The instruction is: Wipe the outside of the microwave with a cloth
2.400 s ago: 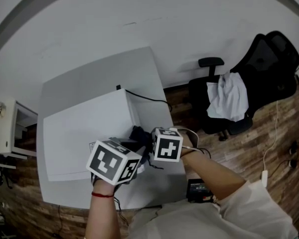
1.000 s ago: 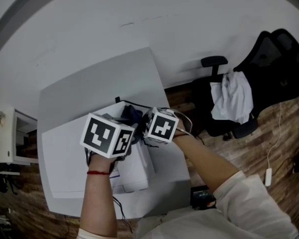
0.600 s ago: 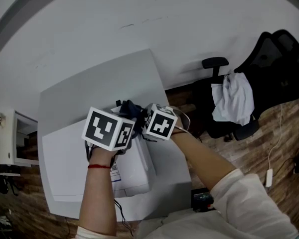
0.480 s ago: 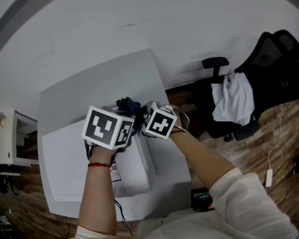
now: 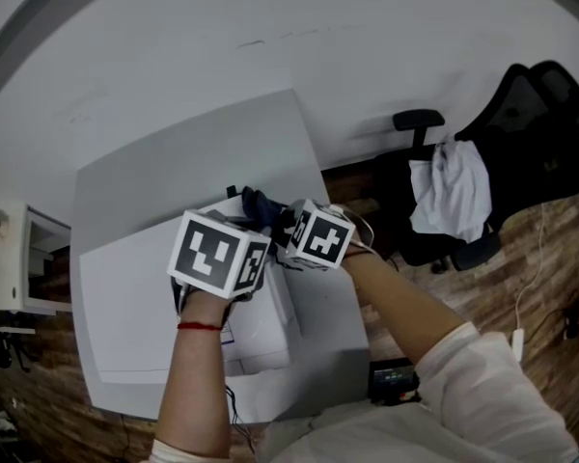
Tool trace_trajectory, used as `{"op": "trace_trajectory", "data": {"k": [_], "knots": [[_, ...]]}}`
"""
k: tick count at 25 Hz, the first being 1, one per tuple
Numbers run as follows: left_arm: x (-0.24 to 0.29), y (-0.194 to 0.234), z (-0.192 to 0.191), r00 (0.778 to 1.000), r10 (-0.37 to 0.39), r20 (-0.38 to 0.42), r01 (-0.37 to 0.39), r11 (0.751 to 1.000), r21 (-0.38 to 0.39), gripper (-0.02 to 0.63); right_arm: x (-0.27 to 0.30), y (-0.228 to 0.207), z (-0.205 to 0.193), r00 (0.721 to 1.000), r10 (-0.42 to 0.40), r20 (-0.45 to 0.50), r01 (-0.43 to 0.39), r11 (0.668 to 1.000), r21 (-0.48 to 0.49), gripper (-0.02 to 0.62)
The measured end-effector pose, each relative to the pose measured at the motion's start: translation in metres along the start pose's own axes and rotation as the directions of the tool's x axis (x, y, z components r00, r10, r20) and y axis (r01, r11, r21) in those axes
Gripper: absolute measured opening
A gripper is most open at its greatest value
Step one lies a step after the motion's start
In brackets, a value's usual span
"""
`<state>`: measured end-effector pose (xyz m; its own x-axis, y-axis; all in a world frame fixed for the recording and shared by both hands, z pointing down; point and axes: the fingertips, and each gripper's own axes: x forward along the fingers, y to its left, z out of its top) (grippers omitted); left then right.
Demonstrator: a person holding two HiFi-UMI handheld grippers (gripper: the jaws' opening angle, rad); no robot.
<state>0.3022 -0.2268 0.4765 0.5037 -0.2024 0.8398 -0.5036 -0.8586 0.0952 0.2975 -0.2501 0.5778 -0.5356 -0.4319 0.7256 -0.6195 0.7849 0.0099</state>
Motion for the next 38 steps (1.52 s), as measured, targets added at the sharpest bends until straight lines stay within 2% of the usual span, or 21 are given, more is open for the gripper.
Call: {"op": "trace_trajectory", "data": {"k": [11,31,38], "knots": [[-0.015,-0.044,-0.036,0.999,-0.045,0.000,0.045,0.999,0.015,0.025,-0.016,0.058,-0.020,0.998,0.063,-0.007,-0.063,0.997,-0.040,0.072],[-0.044,-0.098,-0.083,0.996,-0.073,0.043,0.073,0.997,0.021,0.025,-0.047,0.133,-0.047,0.996,0.091,0.003,-0.091,0.996,-0.005,0.072],[-0.057,-0.110,-0.100,0.994,-0.095,0.044,0.094,0.995,0.038,0.025,-0.060,0.154,-0.050,0.992,0.127,0.003,-0.127,0.992,-0.003,0.072]]}}
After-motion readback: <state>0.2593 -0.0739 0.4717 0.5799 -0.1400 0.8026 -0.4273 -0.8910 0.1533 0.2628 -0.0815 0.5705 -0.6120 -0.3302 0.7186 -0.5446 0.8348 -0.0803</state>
